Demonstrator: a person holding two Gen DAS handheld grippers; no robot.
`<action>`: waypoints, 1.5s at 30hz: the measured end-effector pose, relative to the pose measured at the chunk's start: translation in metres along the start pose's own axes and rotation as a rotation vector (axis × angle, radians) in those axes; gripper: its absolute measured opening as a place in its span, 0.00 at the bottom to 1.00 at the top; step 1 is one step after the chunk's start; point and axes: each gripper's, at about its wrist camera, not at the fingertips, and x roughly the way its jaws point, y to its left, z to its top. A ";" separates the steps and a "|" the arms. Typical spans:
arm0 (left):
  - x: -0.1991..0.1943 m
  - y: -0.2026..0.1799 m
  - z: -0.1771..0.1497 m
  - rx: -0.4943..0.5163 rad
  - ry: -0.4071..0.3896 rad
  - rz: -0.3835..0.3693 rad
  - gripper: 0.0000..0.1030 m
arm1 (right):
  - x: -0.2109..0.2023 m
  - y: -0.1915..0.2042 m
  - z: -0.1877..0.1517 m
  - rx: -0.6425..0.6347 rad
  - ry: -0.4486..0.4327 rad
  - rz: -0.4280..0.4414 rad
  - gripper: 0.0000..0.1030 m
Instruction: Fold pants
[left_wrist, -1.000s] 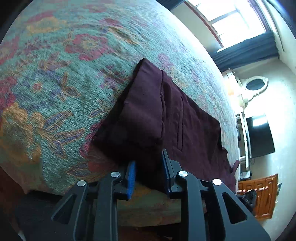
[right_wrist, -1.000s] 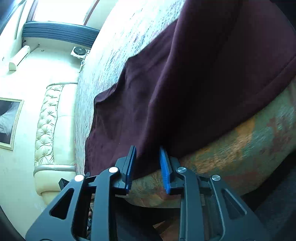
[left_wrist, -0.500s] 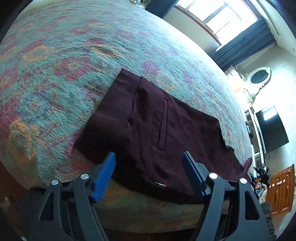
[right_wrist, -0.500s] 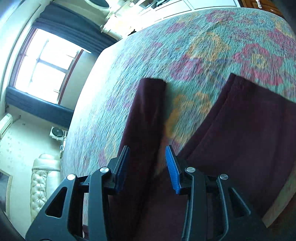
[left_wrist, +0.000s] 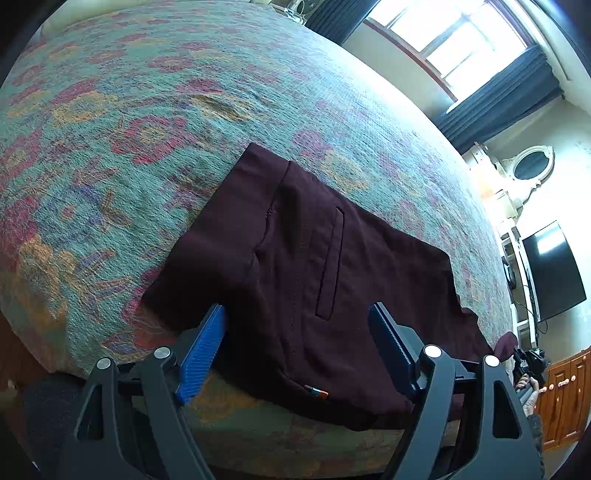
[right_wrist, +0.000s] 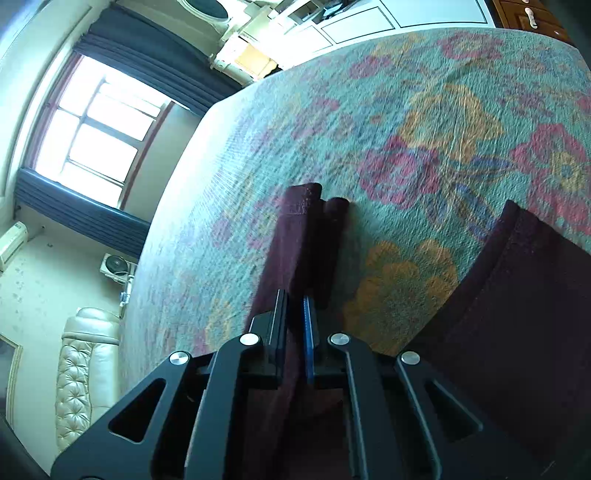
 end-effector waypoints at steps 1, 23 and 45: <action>0.000 -0.001 -0.001 0.009 -0.002 0.005 0.76 | -0.015 0.002 0.001 -0.004 -0.013 0.010 0.07; -0.003 0.001 -0.006 0.017 -0.013 -0.008 0.78 | -0.093 -0.144 -0.034 0.290 -0.034 -0.029 0.10; -0.001 -0.008 -0.018 -0.015 0.015 -0.026 0.81 | -0.019 -0.003 -0.191 0.116 0.460 0.193 0.38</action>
